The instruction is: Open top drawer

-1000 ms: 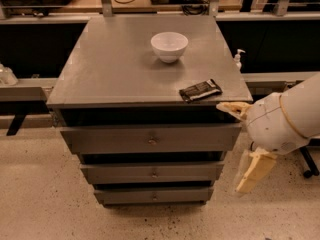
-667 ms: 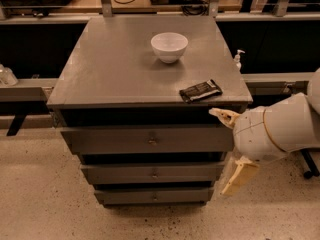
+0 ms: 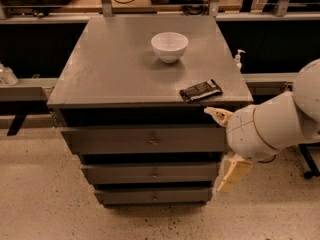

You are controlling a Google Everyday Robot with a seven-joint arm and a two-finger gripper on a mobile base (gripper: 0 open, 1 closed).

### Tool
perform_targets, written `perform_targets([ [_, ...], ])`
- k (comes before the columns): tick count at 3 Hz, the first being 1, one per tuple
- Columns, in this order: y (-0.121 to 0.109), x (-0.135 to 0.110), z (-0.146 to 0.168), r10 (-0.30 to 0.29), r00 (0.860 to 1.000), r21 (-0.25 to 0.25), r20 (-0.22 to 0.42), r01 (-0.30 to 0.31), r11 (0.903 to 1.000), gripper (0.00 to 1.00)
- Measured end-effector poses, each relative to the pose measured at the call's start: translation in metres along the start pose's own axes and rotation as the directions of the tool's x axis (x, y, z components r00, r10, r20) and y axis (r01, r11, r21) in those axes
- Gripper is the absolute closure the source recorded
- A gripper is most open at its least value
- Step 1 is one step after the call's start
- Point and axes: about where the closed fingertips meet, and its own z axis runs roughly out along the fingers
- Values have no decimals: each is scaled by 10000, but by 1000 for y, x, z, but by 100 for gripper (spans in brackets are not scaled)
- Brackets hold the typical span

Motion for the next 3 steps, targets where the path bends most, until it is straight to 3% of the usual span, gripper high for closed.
perform_targets([
  [1,5,20,29,-254,9940,-602,-1066,190,9980,0],
  [2,10,58,53,-1120,9645,-968,-2390,911,9911,0],
  [3,5,85,74,-2033,9297,-1224,-3070,1733,9772,0],
])
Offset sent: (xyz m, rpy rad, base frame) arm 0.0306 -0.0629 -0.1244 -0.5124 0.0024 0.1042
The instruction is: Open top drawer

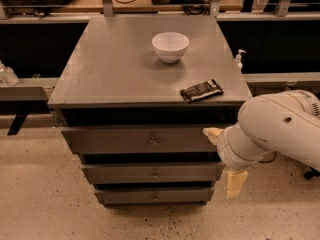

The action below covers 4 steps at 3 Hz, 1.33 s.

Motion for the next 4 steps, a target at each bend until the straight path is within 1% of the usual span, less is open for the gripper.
perform_targets([
  [1,-10,1,17,-1090,9940,361,115,1085,9934,0],
  [2,-10,1,17,-1090,9940,361,115,1085,9934,0],
  [3,-11,-6,30,-1267,9906,437,520,1245,9913,0],
  [4,-19,-8,44,-1438,9853,631,923,1383,9884,0],
])
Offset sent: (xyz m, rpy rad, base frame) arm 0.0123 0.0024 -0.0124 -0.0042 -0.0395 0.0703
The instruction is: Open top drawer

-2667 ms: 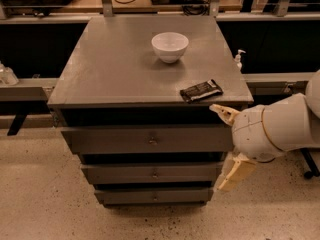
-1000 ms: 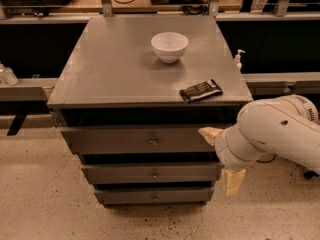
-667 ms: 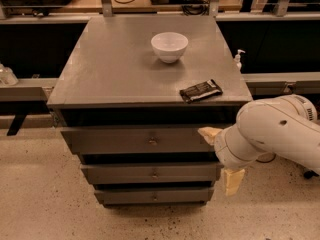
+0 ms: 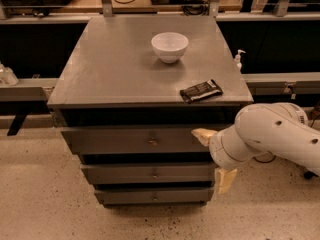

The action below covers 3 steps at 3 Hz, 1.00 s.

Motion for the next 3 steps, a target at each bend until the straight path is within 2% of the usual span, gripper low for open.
perform_targets([
  [1,-13,2,17,-96,9998,345,163,90,9994,0],
  [2,-36,11,25,112,9999,728,-112,-104,9973,0],
  [3,-55,24,41,971,9951,634,-180,-958,9934,0],
])
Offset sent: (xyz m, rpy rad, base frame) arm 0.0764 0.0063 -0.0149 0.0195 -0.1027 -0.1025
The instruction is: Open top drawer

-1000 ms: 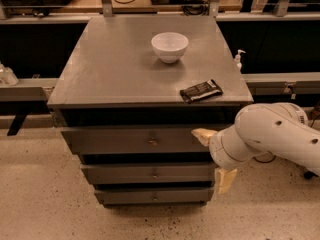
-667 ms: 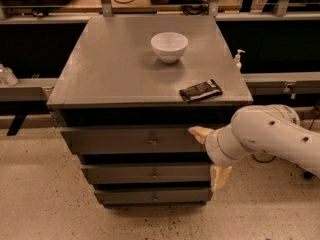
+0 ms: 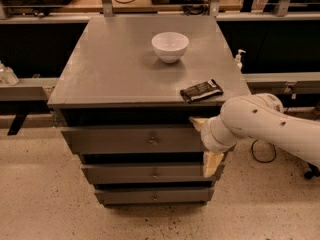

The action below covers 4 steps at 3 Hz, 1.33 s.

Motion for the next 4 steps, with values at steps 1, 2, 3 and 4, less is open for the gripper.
perform_targets([
  [1,-18,4,11,1343,9909,-256,13,-1342,9906,0],
  [2,-26,-7,8,1843,9827,47,177,-1844,9828,0],
  [3,-30,-25,8,1839,9821,313,396,-1852,9822,18],
  [4,-23,-31,13,2078,9760,212,644,-2096,9776,41],
])
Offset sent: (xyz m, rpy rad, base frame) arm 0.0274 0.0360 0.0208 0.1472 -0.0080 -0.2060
